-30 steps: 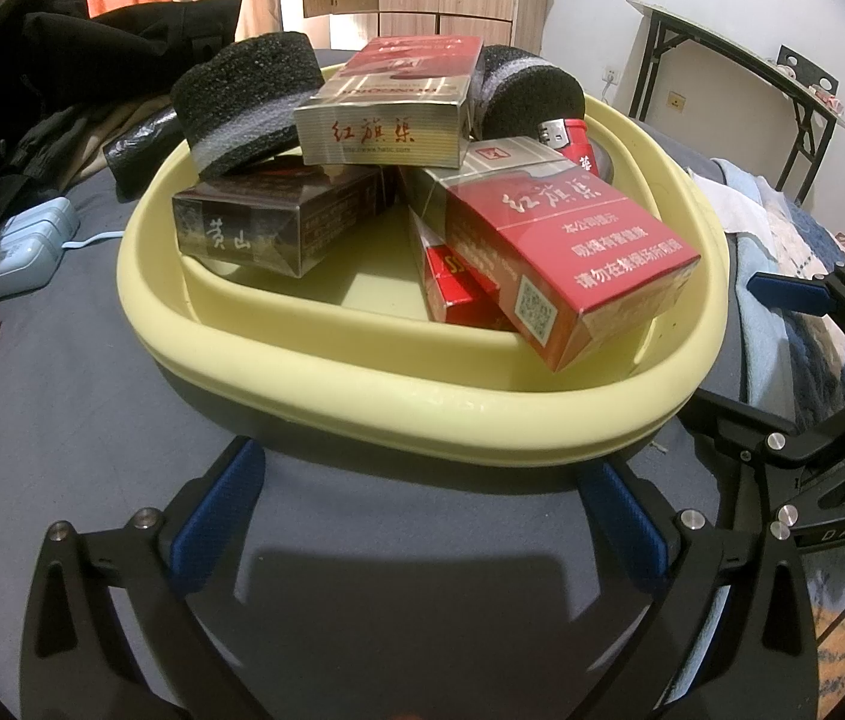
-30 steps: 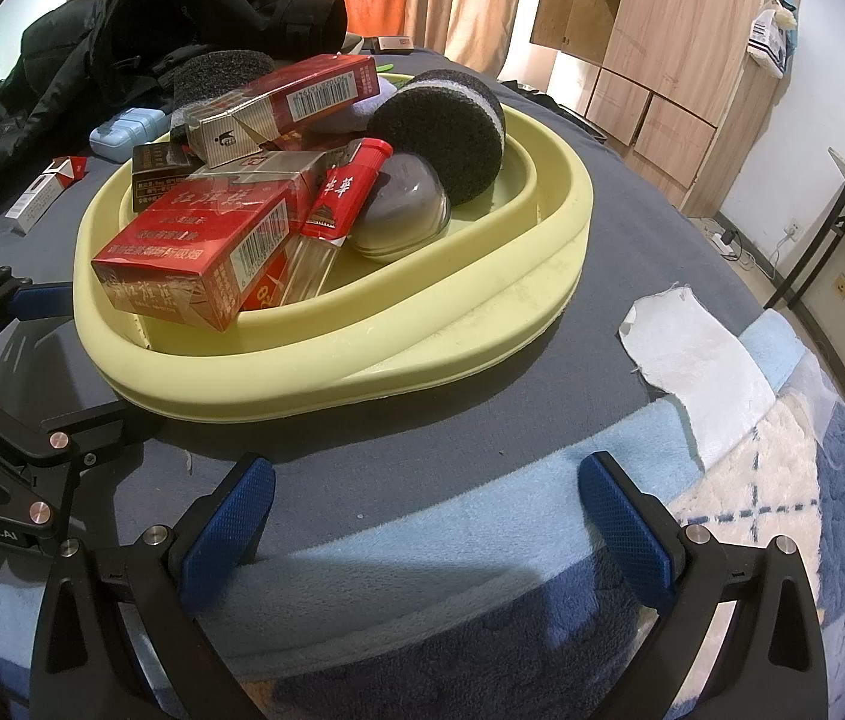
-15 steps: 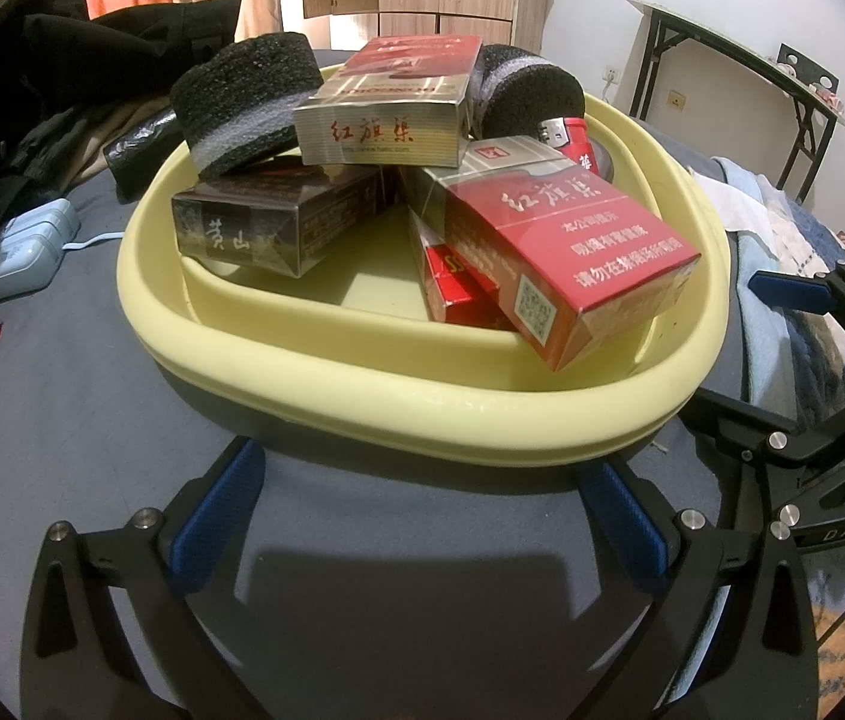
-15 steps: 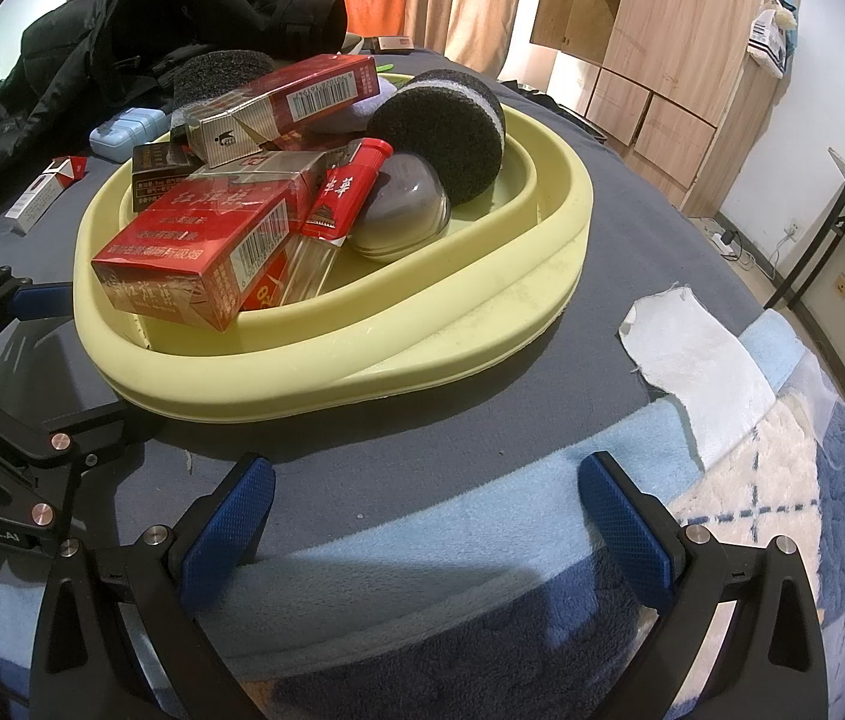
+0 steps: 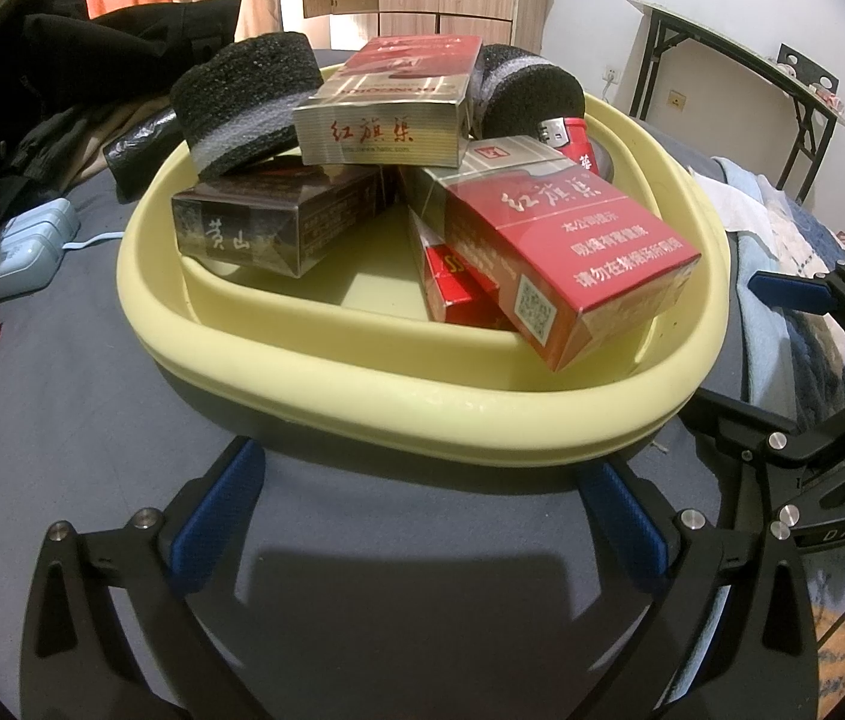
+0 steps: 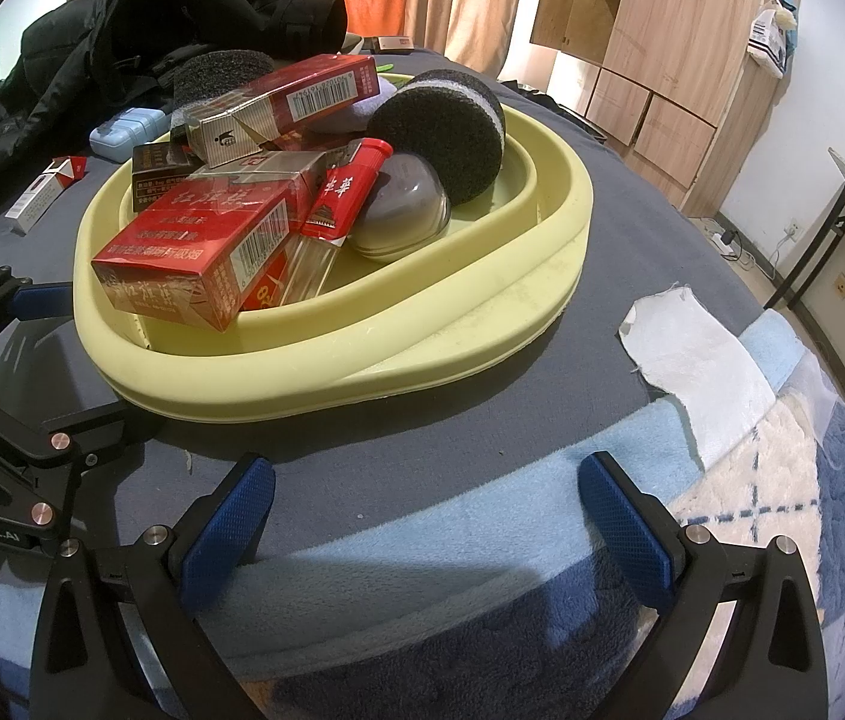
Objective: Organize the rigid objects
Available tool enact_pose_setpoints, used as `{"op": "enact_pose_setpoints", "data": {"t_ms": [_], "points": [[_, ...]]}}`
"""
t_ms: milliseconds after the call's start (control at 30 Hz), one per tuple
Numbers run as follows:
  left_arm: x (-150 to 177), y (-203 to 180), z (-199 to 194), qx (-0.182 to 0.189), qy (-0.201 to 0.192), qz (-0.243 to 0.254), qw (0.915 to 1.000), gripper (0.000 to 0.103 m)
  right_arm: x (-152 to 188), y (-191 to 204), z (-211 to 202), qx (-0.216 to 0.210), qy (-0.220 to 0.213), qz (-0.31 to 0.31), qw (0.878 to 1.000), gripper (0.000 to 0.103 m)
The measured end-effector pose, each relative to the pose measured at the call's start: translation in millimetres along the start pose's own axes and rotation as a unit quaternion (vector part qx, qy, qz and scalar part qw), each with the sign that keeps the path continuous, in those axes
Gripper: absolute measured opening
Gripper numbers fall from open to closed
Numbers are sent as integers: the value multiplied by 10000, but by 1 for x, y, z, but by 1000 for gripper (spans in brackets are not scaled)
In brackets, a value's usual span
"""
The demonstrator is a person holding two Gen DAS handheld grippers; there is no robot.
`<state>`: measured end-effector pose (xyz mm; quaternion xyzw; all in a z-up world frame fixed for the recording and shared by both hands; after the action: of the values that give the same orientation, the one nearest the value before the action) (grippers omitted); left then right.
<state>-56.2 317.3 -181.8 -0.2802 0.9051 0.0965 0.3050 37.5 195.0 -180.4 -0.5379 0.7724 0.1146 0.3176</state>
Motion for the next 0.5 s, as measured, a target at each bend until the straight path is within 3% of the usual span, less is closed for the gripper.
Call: {"op": "enact_pose_setpoints", "data": {"t_ms": [500], "points": [[0,1,0,33,3,-24,10000,103,0,0,0,-4,-3,4,10000,103]]}}
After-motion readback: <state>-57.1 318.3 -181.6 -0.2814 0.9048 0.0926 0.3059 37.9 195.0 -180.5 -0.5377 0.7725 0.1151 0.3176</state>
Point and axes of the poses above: each gripper's, at about its wrist camera, not at the fingertips, and z roughly the way its jaws point, y to its left, x to its underside, the point moved 7 cm from there along z, roughly the way its jaws point, and after that the axes turned 1 degree about -x, right-handed, at the moved point
